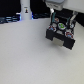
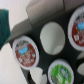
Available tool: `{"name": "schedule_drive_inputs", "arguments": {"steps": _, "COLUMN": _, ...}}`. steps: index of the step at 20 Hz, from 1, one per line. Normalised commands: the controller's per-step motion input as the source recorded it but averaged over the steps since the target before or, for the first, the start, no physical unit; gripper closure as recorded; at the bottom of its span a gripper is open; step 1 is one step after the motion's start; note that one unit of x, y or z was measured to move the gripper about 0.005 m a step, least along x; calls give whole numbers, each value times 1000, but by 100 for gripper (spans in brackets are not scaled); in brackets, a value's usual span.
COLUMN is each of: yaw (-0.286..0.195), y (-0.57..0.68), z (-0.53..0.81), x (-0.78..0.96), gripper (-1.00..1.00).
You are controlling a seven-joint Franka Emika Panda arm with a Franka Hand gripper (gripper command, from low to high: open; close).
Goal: Open the kcup holder, insert the kcup into the holder, and close the kcup holder
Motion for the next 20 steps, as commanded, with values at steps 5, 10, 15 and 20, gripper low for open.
{"name": "schedule_drive_inputs", "arguments": {"steps": 5, "yaw": 82, "y": 33, "z": -78, "x": 653, "gripper": -100}}
{"name": "schedule_drive_inputs", "arguments": {"steps": 10, "yaw": 200, "y": 41, "z": -241, "x": 251, "gripper": -100}}
{"name": "schedule_drive_inputs", "arguments": {"steps": 15, "yaw": 259, "y": 65, "z": -255, "x": -21, "gripper": -100}}
{"name": "schedule_drive_inputs", "arguments": {"steps": 20, "yaw": 250, "y": 134, "z": -194, "x": -196, "gripper": -100}}
